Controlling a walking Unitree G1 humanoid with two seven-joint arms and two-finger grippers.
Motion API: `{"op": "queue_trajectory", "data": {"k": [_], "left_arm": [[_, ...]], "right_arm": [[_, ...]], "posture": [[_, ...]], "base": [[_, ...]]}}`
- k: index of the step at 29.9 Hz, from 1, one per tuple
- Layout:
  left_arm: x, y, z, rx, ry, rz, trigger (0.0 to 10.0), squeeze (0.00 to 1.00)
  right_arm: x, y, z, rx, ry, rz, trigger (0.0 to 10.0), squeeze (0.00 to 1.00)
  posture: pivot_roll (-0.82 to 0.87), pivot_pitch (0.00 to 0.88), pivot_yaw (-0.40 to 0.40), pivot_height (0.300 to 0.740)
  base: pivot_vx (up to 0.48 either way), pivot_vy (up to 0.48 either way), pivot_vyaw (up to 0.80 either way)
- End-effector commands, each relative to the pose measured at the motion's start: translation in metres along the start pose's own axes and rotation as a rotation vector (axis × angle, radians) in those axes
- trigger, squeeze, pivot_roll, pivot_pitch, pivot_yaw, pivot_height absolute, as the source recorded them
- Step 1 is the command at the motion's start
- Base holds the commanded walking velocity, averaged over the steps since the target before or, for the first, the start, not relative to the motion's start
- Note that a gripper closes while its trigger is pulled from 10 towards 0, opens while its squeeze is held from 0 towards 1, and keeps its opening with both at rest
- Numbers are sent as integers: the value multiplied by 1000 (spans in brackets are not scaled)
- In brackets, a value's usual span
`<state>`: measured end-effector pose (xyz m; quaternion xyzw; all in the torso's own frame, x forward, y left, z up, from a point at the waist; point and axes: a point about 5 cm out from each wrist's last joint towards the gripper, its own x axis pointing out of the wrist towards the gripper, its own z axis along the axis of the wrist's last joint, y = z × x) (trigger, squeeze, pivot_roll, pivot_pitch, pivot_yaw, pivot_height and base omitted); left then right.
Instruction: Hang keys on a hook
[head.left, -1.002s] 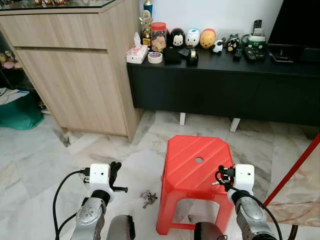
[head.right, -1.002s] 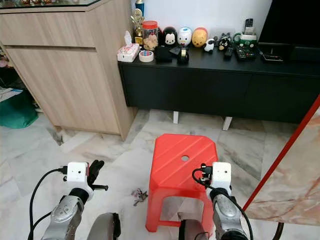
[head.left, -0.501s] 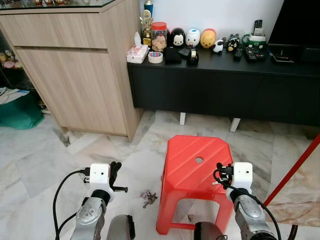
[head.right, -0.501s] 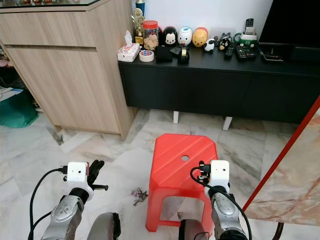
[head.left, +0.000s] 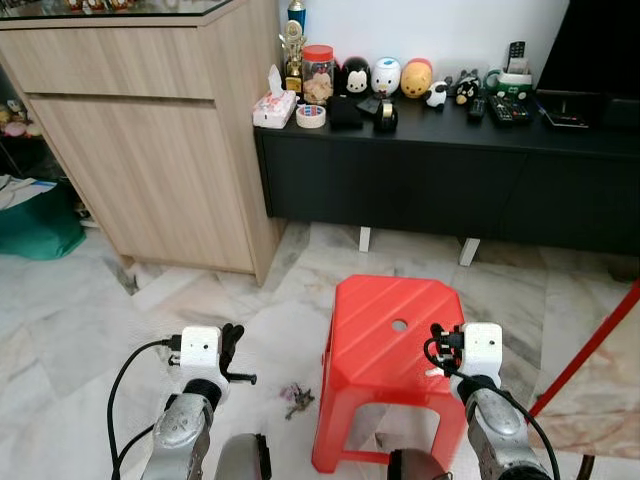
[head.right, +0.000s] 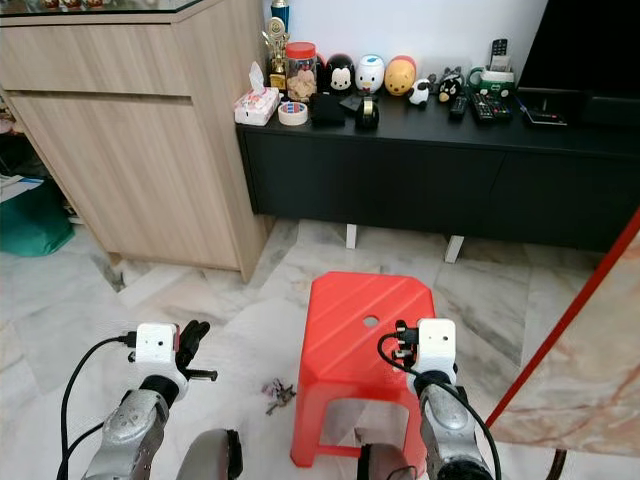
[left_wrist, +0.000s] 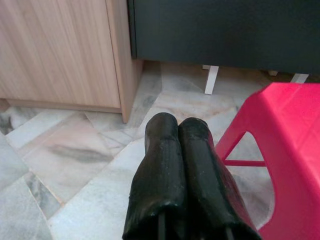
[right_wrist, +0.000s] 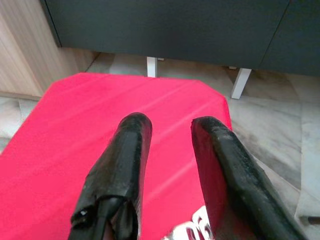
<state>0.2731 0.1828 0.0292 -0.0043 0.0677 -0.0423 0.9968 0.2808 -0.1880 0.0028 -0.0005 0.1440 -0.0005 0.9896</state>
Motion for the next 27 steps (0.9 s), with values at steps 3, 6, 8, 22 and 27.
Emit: {"op": "queue_trajectory", "data": {"k": [3, 6, 8, 22, 27], "left_arm": [[4, 0, 7, 13, -20, -8, 10000, 0], [4, -1, 7, 13, -21, -9, 10000, 0], [5, -1, 8, 13, -22, -9, 10000, 0], [5, -3, 8, 17, -15, -21, 10000, 0], [5, -3, 8, 17, -16, -22, 10000, 0]], "right_arm": [[1, 2, 2, -5, 0, 6, 10000, 0], [1, 1, 1, -5, 3, 5, 10000, 0], [1, 2, 0, -5, 7, 12, 10000, 0], [-6, 6, -18, -89, 131, 118, 10000, 0], [-7, 2, -21, -124, 167, 121, 10000, 0]], "posture": [[-30, 0, -6, 601], [-30, 0, -5, 601], [-30, 0, -5, 601], [-37, 0, -4, 601], [-37, 0, -4, 601]], "base": [[300, 0, 0], [300, 0, 0], [289, 0, 0], [0, 0, 0], [0, 0, 0]]}}
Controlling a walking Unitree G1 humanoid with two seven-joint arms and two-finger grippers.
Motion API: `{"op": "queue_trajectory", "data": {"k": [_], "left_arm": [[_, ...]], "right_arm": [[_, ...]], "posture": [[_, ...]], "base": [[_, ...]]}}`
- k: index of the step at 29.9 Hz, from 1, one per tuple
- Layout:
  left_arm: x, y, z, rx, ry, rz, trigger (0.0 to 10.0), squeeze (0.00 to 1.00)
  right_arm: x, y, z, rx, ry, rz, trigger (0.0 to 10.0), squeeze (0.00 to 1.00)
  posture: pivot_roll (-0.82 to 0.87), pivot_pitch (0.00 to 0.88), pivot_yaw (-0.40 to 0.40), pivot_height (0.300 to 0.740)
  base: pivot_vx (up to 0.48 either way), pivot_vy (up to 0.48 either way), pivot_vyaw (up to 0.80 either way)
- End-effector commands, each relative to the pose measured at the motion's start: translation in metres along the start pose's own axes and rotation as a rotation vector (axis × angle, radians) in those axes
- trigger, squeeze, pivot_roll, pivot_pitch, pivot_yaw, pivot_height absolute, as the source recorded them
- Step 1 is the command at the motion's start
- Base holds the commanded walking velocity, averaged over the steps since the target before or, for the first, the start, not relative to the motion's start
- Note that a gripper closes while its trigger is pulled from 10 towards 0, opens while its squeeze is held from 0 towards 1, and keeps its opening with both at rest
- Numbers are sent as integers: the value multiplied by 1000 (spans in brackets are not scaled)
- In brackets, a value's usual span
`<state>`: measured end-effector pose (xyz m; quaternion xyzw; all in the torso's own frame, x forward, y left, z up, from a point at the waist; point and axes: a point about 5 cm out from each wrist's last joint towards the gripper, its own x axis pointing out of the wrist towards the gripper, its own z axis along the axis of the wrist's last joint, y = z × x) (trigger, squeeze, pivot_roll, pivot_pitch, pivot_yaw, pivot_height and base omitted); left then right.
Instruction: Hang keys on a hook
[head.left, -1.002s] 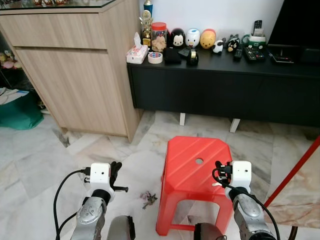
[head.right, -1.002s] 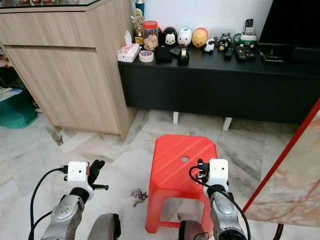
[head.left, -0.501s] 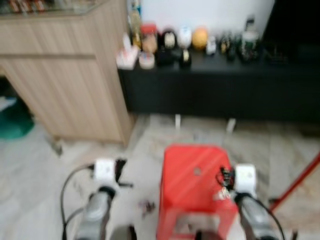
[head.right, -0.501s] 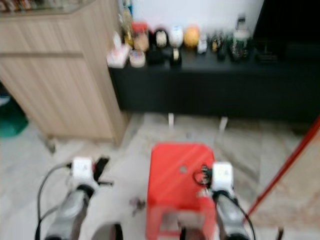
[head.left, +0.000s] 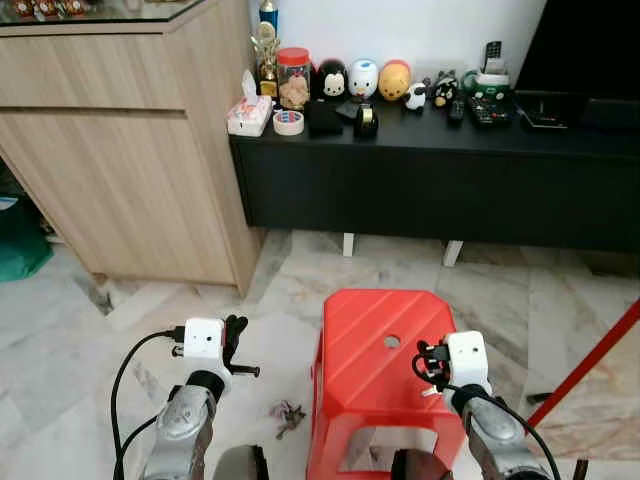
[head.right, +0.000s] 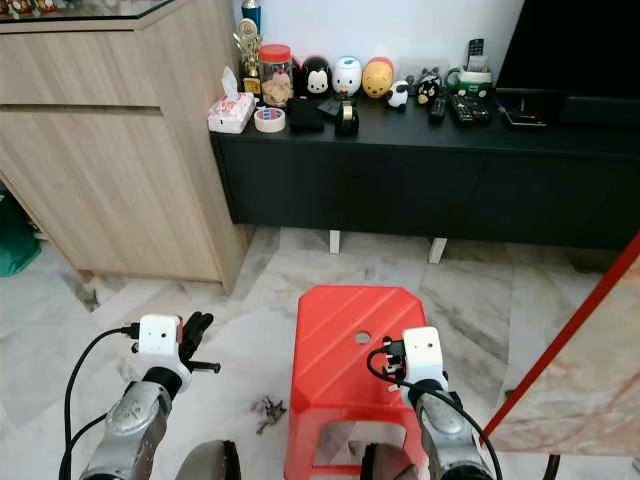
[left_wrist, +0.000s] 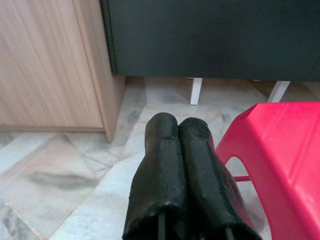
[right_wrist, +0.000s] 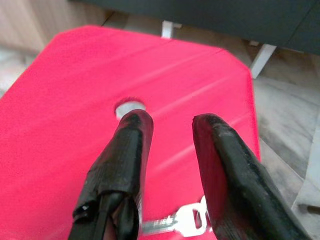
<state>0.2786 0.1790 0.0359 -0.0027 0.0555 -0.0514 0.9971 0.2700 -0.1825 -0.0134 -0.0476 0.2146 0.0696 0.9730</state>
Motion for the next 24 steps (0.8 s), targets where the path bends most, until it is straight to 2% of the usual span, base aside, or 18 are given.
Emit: {"op": "queue_trajectory", "data": {"k": [1, 2, 11, 20, 23, 24], "left_arm": [[0, 0, 0, 11, 9, -5, 10000, 0], [0, 0, 0, 11, 9, -6, 10000, 0], [-1, -1, 0, 12, 10, -12, 10000, 0], [0, -2, 6, 22, -4, -27, 10000, 0], [-1, -4, 7, 28, -8, -39, 10000, 0], [-2, -4, 8, 31, -10, -42, 10000, 0]], "right_arm": [[-2, -6, -5, -20, 45, -6, 10000, 0], [-1, -7, -6, -31, 67, -10, 10000, 1000], [3, -10, -1, -56, 97, -11, 10000, 1000], [8, -9, 0, -91, 182, -9, 10000, 1000], [8, -13, -2, -49, 218, -54, 10000, 1000], [9, -14, 1, 24, 204, -76, 10000, 1000]], "posture": [[-38, 0, -4, 601], [-37, 0, -4, 601], [-33, 0, -3, 601], [-25, 0, -1, 601], [-21, 0, -1, 601], [-21, 0, 0, 601]], "base": [[0, 0, 0], [0, 0, 0], [0, 0, 0], [0, 0, 0], [0, 0, 0], [0, 0, 0]]}}
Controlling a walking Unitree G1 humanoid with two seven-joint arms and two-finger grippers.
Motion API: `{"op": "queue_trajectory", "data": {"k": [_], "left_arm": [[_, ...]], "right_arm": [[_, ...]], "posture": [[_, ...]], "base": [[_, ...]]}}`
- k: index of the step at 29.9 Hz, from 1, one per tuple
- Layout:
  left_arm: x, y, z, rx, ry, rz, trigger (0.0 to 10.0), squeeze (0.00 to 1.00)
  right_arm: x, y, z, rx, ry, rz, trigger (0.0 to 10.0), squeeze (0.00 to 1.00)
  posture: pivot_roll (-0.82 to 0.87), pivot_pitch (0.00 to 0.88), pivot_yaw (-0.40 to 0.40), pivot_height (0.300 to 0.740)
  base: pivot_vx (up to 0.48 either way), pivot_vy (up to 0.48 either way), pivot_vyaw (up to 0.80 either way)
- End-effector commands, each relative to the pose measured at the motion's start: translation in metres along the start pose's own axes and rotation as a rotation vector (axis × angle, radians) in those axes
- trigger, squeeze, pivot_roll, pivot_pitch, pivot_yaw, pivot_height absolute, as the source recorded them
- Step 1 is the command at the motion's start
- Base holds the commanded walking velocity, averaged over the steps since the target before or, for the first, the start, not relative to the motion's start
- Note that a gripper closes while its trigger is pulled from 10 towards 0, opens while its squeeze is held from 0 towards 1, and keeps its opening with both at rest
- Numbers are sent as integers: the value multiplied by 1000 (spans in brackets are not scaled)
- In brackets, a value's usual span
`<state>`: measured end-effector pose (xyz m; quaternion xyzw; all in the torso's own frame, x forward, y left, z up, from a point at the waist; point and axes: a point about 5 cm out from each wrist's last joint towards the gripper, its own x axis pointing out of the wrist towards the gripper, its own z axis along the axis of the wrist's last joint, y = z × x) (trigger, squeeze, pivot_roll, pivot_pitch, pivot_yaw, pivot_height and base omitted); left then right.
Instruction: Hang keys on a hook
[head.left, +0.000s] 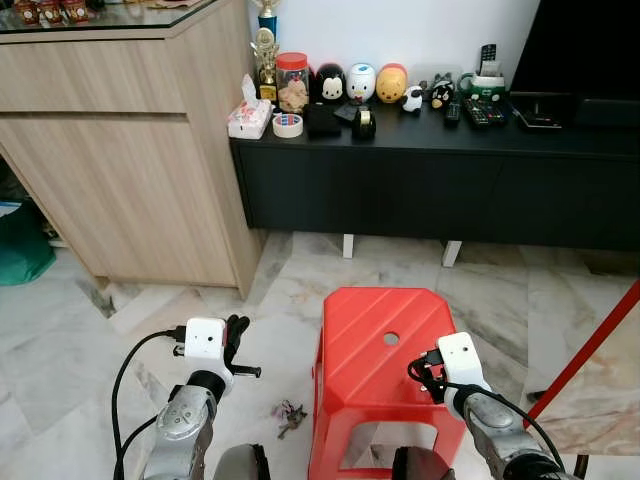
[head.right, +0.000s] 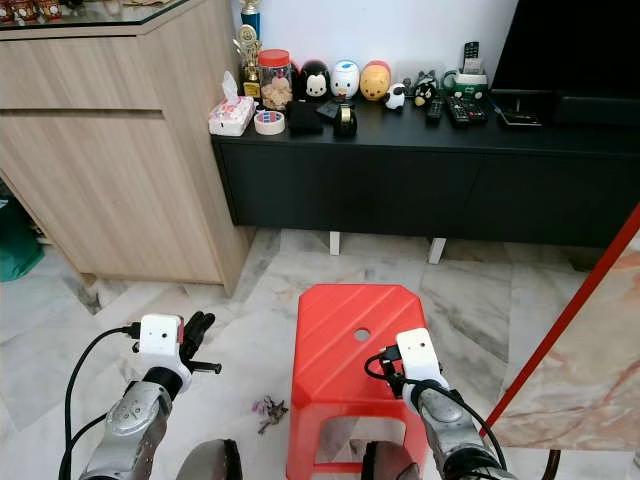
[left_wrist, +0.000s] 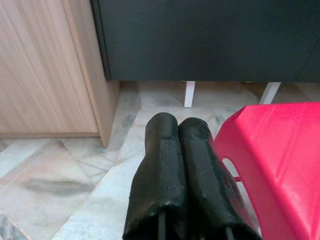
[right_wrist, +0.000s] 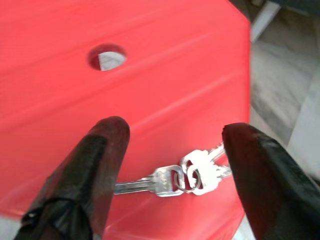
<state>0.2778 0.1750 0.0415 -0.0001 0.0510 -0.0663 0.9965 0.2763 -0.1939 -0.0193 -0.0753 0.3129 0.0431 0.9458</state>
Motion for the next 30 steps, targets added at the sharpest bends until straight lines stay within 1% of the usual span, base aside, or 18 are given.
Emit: {"op": "queue_trajectory", "data": {"k": [1, 2, 3, 4, 5, 6, 7, 8, 9, 10, 11, 12, 13, 16, 17, 24, 27, 30], "left_arm": [[-1, -1, 2, 24, -3, -15, 10000, 0], [-2, -1, 3, 25, -4, -16, 10000, 0], [-2, -1, 3, 25, -4, -16, 10000, 0], [-3, -1, 3, 26, -5, -18, 10000, 0], [-3, -1, 3, 27, -5, -19, 10000, 0], [-3, -1, 3, 27, -5, -19, 10000, 0], [-4, -2, 3, 29, -6, -20, 10000, 0], [-5, -2, 3, 30, -5, -20, 10000, 0], [-5, -2, 3, 30, -5, -20, 10000, 0], [-6, -2, 3, 31, -5, -20, 10000, 0], [-8, -2, 3, 31, -4, -21, 10000, 0], [-9, -2, 3, 32, -3, -21, 10000, 0], [-9, -2, 3, 32, -3, -21, 10000, 0], [-11, -1, 3, 33, -1, -21, 10000, 0], [-12, -1, 3, 33, 1, -20, 10000, 0], [-15, -3, 4, 30, 6, -19, 10000, 0], [-17, -4, 3, 30, 11, -16, 10000, 0], [-17, -3, 3, 28, 12, -14, 10000, 0]], "right_arm": [[2, -3, 7, 98, -10, -27, 10000, 1000], [2, -4, 9, 146, -17, -36, 10000, 1000], [2, -4, 9, 146, -17, -36, 10000, 1000], [3, -5, 11, 228, -29, -60, 10000, 1000], [3, -5, 13, 264, -34, -72, 10000, 1000], [3, -5, 13, 264, -34, -72, 10000, 1000], [4, -5, 17, 349, -59, -89, 10000, 1000], [5, -5, 19, 393, -68, -100, 10000, 490], [5, -5, 20, 422, -73, -108, 10000, 490], [5, -5, 21, 465, -82, -114, 10000, 0], [6, -4, 24, 535, -94, -112, 10000, 0], [6, -2, 25, 562, -96, -108, 10000, 0], [6, -2, 25, 562, -96, -108, 10000, 0], [7, 1, 22, 615, -66, -106, 10000, 0], [7, 3, 18, 650, -26, -115, 10000, 0], [6, 2, 11, 686, 20, -165, 10000, 0], [5, 0, 3, 659, 54, -186, 10000, 0], [3, -2, -1, 665, 64, -200, 10000, 0]], "posture": [[-20, 0, 0, 601], [-19, 2, 0, 601], [-19, 2, 0, 601], [-19, 11, 1, 601], [-19, 12, 2, 601], [-19, 12, 2, 601], [-17, 16, 3, 601], [-17, 19, 5, 601], [-17, 19, 5, 601], [-17, 23, 4, 601], [-14, 28, 4, 601], [-12, 30, 3, 601], [-12, 30, 3, 601], [-11, 38, 1, 601], [-11, 41, 1, 601], [-11, 50, -2, 601], [-7, 54, -5, 601], [-10, 56, -7, 601]], "base": [[0, 0, 0], [0, 0, 0], [0, 0, 0], [0, 0, 0], [0, 0, 0], [0, 0, 0], [0, 0, 0], [0, 0, 0], [0, 0, 0], [0, 0, 0], [0, 0, 0], [0, 0, 0], [0, 0, 0], [0, 0, 0], [0, 0, 0], [0, 0, 0], [0, 0, 0], [0, 0, 0]]}}
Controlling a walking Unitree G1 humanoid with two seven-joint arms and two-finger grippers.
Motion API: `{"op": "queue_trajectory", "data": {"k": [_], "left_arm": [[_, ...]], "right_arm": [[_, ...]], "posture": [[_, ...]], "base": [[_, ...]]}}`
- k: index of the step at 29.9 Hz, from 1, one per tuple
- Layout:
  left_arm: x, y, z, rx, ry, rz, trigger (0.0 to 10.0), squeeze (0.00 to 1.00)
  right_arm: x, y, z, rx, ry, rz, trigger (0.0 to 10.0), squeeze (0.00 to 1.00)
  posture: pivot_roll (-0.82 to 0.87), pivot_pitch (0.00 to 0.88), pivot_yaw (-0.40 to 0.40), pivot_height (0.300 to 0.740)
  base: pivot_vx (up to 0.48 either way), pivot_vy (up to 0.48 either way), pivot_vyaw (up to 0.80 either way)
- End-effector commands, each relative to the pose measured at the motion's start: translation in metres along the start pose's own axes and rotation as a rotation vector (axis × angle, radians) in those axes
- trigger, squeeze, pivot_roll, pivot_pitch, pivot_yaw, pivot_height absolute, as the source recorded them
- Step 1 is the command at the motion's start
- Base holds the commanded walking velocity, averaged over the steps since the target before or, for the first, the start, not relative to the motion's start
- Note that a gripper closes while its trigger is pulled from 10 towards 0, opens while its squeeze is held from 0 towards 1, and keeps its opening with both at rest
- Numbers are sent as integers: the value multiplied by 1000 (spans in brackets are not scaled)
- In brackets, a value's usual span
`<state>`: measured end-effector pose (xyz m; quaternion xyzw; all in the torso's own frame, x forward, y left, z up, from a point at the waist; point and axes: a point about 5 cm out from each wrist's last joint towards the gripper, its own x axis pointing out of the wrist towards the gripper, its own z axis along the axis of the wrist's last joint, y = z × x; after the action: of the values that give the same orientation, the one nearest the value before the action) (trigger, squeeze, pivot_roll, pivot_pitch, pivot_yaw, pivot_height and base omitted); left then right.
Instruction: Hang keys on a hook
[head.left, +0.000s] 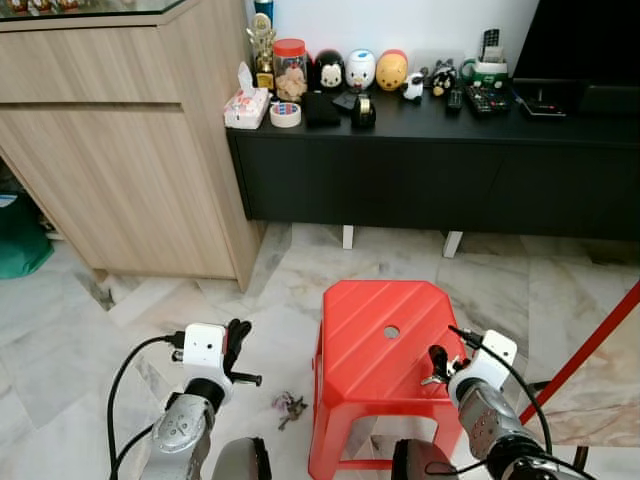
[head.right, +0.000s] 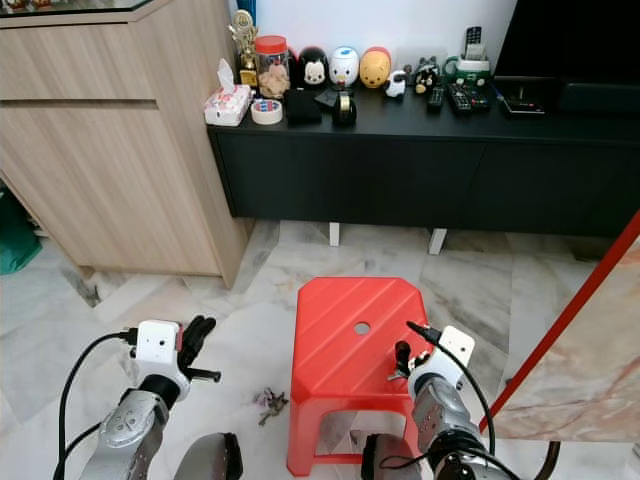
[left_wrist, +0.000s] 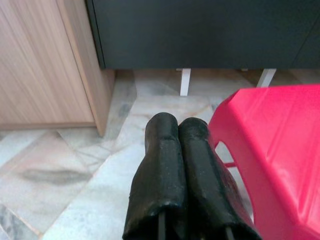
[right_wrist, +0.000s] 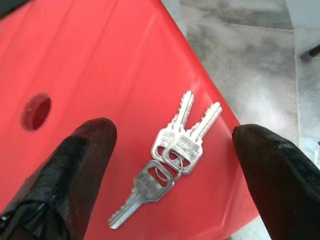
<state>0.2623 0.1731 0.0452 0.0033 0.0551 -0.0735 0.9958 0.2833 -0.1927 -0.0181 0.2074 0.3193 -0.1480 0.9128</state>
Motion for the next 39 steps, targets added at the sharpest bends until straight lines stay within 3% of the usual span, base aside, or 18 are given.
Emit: {"op": "queue_trajectory", "data": {"k": [1, 15, 32, 33, 34, 39], "left_arm": [[-2, 1, 1, 21, 4, 0, 10000, 0], [-4, -2, 1, 18, 7, -3, 10000, 0], [-7, -3, -2, 8, 18, 7, 10000, 0], [-7, -3, -2, 11, 20, 6, 10000, 0], [-7, -2, -2, 12, 22, 6, 10000, 0], [-6, 0, -2, 16, 23, 10, 10000, 0]], "right_arm": [[-1, -5, -3, 0, 19, -23, 10000, 0], [-2, -7, -12, 29, 62, -26, 10000, 0], [-4, -16, -21, -14, 99, -29, 10000, 0], [-4, -17, -21, -18, 98, -29, 4667, 0], [-4, -17, -21, -20, 98, -28, 0, 0], [-4, -18, -22, -34, 87, -32, 0, 0]], "posture": [[-10, 56, -7, 601], [-19, 71, -9, 601], [-20, 87, -25, 601], [-21, 85, -24, 601], [-22, 85, -24, 601], [-19, 80, -22, 601]], "base": [[0, 0, 0], [0, 0, 0], [0, 0, 0], [0, 0, 0], [0, 0, 0], [0, 0, 0]]}}
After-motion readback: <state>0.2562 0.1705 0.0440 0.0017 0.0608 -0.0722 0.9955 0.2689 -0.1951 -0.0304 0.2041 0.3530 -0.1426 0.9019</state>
